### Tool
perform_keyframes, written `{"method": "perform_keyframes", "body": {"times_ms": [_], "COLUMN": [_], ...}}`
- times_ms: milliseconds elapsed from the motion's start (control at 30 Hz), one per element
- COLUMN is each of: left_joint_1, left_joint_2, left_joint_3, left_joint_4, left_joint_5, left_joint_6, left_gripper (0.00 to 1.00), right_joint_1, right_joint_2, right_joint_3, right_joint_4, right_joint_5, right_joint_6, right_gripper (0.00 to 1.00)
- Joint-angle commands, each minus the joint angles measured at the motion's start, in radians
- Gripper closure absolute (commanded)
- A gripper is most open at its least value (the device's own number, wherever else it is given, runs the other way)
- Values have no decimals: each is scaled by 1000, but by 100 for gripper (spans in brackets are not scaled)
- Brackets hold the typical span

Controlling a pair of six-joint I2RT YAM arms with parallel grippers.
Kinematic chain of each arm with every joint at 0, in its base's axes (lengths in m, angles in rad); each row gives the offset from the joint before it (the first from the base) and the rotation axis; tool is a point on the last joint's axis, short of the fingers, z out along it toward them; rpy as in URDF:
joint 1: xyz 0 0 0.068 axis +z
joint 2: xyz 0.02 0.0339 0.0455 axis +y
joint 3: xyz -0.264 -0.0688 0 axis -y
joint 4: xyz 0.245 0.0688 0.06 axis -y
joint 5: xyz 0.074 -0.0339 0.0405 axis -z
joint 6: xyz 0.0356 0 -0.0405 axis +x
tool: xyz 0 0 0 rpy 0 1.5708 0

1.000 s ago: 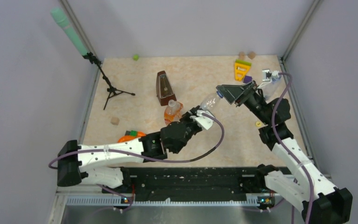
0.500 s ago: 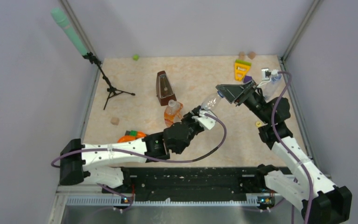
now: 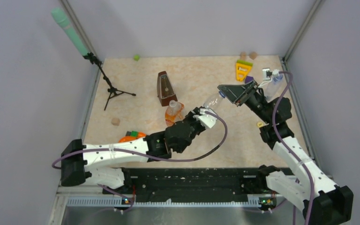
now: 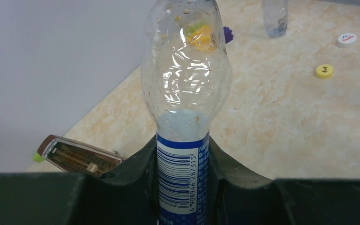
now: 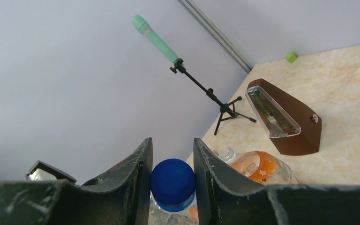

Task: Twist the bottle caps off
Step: Unscrew the bottle cap from the plastic bottle.

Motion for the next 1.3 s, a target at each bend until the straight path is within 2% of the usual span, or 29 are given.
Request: {"method": "perform_keyframes", "body": {"times_ms": [0, 67, 100, 167, 333, 533, 567, 633, 700, 800, 833, 900, 1000, 1100, 1200, 1267], "left_joint_1": [28, 29, 29, 29, 30, 35, 49, 118, 257, 519, 569, 633, 675, 681, 680, 667], "left_joint_2": [-47, -48, -48, -49, -47, -58, -67, -101, -148, -178, -167, -135, -70, 18, 165, 226], "left_joint_3": [43, 48, 50, 49, 49, 48, 48, 37, 7, -40, -37, -33, -50, -48, -11, 40], "left_joint_4": [11, 1, -3, -4, -4, -14, -28, -66, -74, 40, 77, 186, 535, 891, 1304, 1338], "left_joint_5": [75, 73, 72, 71, 77, 97, 158, 317, 645, 1170, 1321, 1528, 1710, 1799, 1833, 1877], "left_joint_6": [-83, -79, -77, -74, -77, -97, -122, -225, -380, -580, -638, -768, -1042, -1343, -1725, -1777], "left_gripper": [100, 100, 100, 100, 100, 100, 100, 100, 100, 100, 100, 100, 100, 100, 100, 100], "right_joint_1": [-4, -3, -3, -4, -4, -3, -3, -3, -5, -7, -8, -8, -8, -7, -7, -8], "right_joint_2": [8, 5, 4, 0, -2, -4, -4, -3, -4, -19, -21, -21, -26, -32, -38, -37], "right_joint_3": [6, 2, 1, 1, 1, -5, -5, -5, -3, -1, 1, 5, 1, 28, 46, 47], "right_joint_4": [48, 54, 54, 50, 50, 66, 80, 118, 164, 273, 319, 444, 654, 746, 832, 917], "right_joint_5": [-35, -32, -27, -20, -18, -10, -21, -53, -100, -193, -226, -290, -340, -394, -423, -437], "right_joint_6": [10, 12, 12, 9, 6, -3, -13, -35, -69, -104, -101, -67, -23, -29, -27, -19], "right_gripper": [85, 60, 54, 50, 57, 93, 100, 100, 100, 100, 100, 100, 100, 100, 100, 100]}}
